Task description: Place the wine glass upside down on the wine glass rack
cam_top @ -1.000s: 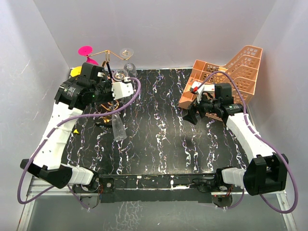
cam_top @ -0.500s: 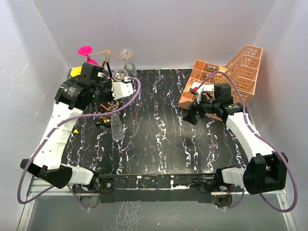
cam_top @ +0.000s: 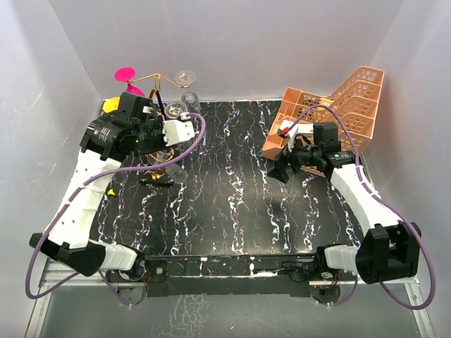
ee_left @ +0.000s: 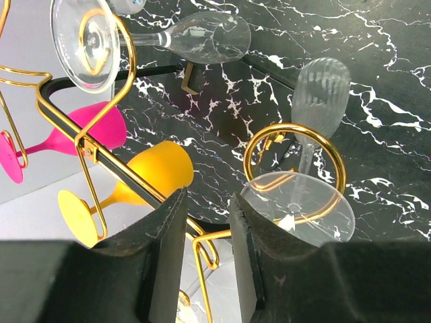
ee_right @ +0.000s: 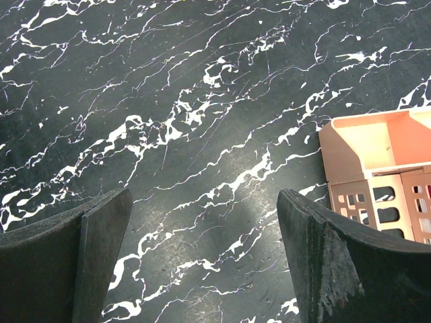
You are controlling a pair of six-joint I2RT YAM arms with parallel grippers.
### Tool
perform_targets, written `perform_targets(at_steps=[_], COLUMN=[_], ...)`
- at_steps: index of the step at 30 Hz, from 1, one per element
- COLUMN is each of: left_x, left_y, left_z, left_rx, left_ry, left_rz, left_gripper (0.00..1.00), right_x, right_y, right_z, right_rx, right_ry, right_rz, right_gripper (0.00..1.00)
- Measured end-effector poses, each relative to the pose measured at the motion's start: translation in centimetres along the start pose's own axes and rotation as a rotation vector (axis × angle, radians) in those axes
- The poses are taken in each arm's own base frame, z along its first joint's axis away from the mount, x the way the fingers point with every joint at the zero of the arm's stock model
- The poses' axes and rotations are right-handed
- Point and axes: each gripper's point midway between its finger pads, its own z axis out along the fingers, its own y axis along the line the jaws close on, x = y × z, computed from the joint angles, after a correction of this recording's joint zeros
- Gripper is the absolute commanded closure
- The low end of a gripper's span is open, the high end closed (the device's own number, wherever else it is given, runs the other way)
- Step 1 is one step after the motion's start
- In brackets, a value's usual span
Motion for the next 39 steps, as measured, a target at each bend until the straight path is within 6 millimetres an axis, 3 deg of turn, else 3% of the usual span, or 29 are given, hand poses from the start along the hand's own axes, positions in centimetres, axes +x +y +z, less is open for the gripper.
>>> perform_targets(at_steps=[8,18,24,30,39], left_x=[0.1,0.6,2.2,4.4,4.4], left_y=[0.0,1.6,2.4,1.1,0.6], left_z=[0.1,-0.4,-1.2,-0.9,-0.5], left_rx=[-0.005,-0.097,-0.154,-0.133,-0.112], left_ry=[0.006,0.044,0.089,0.161,0.156], left_rz=[-0.008,-0.085,-0.148,-0.166,-0.174], left_gripper=[0.65,0.55,0.51,0.51,0.51], right_x=[0.2,0.3,0.3,0.4,0.4], right_y=[0.0,0.0,0.0,-0.1,-0.1], right_z=[0.2,0.2,0.2,0.3,0.3], right_rx=[-0.005,-0.008,-0.008,-0.011,-0.011], right_ry=[0.006,0.006,0.006,0.01,0.01], right_rz=[0.007,0.009,0.009,0.014,0.014], right_gripper=[0.01,0.02,0.01,0.02,0.02])
